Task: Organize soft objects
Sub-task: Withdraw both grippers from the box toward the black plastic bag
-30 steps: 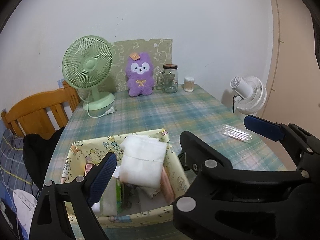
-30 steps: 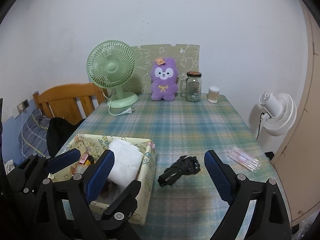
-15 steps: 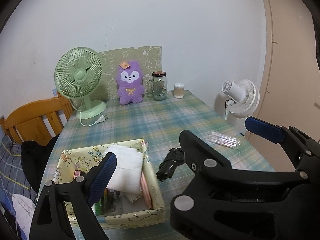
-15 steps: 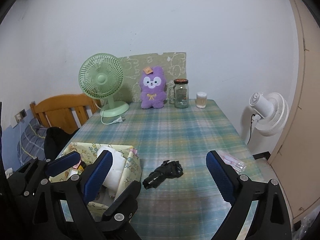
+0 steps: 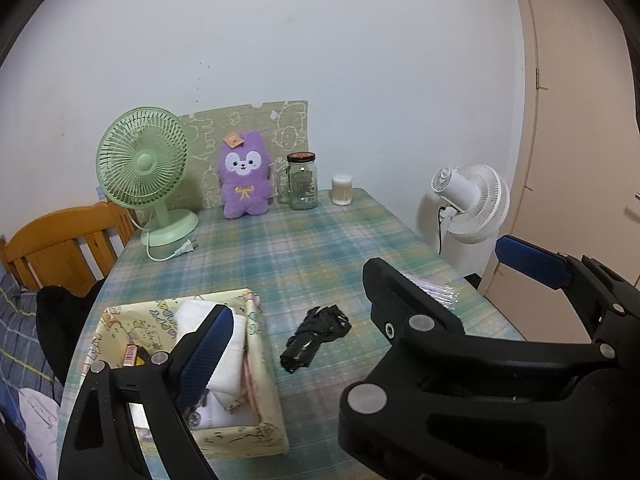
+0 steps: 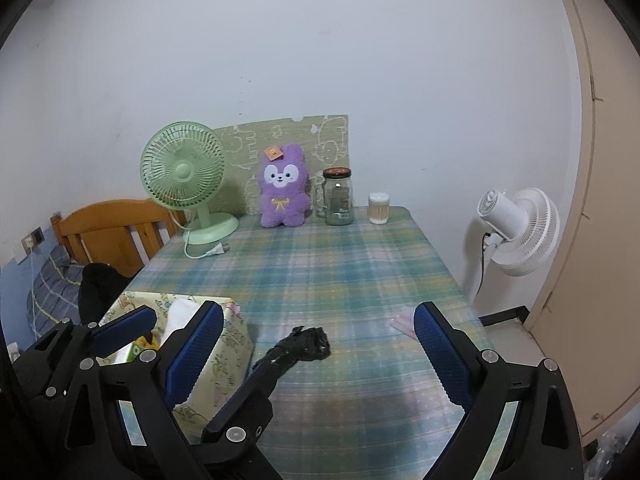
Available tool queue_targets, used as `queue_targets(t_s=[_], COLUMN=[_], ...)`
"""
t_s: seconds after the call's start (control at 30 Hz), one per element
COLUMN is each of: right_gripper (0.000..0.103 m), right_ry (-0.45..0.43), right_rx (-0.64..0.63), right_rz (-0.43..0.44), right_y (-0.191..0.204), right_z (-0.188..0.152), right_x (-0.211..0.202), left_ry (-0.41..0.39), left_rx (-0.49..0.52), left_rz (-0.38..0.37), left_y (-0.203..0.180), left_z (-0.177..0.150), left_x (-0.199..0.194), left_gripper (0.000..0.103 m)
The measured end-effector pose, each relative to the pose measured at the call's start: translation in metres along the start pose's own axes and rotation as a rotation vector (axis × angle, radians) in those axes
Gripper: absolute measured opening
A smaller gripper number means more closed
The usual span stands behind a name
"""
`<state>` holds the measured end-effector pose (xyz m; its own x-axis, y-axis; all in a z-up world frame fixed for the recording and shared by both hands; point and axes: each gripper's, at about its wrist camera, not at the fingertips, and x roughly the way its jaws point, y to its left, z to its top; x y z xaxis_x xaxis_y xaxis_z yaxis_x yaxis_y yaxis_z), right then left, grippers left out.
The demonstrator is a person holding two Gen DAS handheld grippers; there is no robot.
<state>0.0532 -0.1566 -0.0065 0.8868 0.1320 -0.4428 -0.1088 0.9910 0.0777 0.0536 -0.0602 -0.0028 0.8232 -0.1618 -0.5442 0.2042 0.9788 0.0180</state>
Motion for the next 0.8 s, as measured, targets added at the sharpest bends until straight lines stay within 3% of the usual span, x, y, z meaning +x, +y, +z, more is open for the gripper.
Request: queue_targets(t_s=[0.8], right_gripper=[0.098], right_ry=[0.037], right_rx=[0.031], right_rz=[-0.044], right_y=[-0.059], right_z=[-0.010], right_x=[0.030], left_ry=[0.015], left_rx=[0.022], left_rz=[-0.035], left_y=[-0.047], left_z=[0.001], left_x=[0.043], left_gripper=[0.090])
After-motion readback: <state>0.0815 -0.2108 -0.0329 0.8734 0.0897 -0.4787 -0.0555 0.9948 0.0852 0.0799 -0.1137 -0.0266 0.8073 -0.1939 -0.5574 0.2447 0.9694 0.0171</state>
